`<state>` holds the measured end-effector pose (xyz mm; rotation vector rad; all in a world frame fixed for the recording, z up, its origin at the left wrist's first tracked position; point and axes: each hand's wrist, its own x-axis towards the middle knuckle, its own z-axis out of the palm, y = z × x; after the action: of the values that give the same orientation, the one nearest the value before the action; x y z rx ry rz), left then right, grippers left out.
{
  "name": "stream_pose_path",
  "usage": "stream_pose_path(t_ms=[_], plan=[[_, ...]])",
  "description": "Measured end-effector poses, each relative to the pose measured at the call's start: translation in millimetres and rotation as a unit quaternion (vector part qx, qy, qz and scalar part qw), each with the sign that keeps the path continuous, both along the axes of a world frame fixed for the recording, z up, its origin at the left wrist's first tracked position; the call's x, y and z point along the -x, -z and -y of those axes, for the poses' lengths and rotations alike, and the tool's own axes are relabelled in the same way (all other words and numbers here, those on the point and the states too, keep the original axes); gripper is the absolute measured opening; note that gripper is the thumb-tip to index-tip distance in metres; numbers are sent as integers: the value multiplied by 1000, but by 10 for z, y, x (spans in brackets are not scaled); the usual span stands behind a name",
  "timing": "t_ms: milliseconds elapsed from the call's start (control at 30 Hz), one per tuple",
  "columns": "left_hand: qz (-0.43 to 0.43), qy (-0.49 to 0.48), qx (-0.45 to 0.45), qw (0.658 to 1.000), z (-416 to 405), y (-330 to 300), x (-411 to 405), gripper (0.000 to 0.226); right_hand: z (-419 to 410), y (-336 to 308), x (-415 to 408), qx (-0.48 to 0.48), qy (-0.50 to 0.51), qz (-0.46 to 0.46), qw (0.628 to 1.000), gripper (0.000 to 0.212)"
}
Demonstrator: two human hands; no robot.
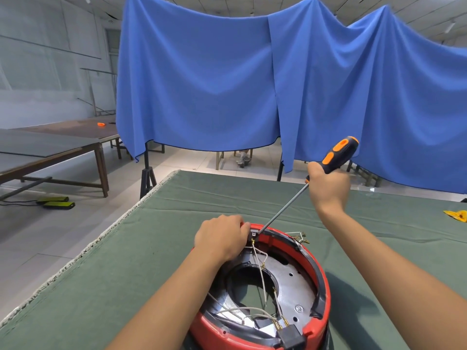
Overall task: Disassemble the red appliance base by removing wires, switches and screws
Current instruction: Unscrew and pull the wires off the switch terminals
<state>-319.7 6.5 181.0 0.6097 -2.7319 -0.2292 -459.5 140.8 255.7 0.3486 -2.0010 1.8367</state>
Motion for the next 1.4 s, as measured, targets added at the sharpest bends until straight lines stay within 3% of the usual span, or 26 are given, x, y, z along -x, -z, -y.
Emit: stream_pose_path(t_ms=[167, 267, 467, 800, 900, 1267, 1400], plan=[[3, 0, -4, 1000, 2, -4, 1, 40, 10, 47, 80, -5, 24, 36, 999, 23], [4, 1, -7, 1000, -8, 4, 2, 40, -71, 108, 42, 40, 24, 54, 997, 25], [1, 4, -9, 1000, 11, -15, 4, 40, -244, 279, -283, 143, 14, -20, 989, 21], [-2, 8, 1, 1000, -3, -16, -6, 38, -272, 266, -414, 94, -37, -155, 983, 40], [-5, 8, 0, 1000, 7, -7, -9, 36, -229, 179, -389, 54, -32, -169, 984, 34], [-9, 11, 0, 1000, 7, 1, 6, 37, -103, 200, 0, 75, 35, 16, 996, 22], [-7, 12, -2, 1000, 2, -1, -5, 37, -121, 260, 44, 82, 50, 72, 993, 28]])
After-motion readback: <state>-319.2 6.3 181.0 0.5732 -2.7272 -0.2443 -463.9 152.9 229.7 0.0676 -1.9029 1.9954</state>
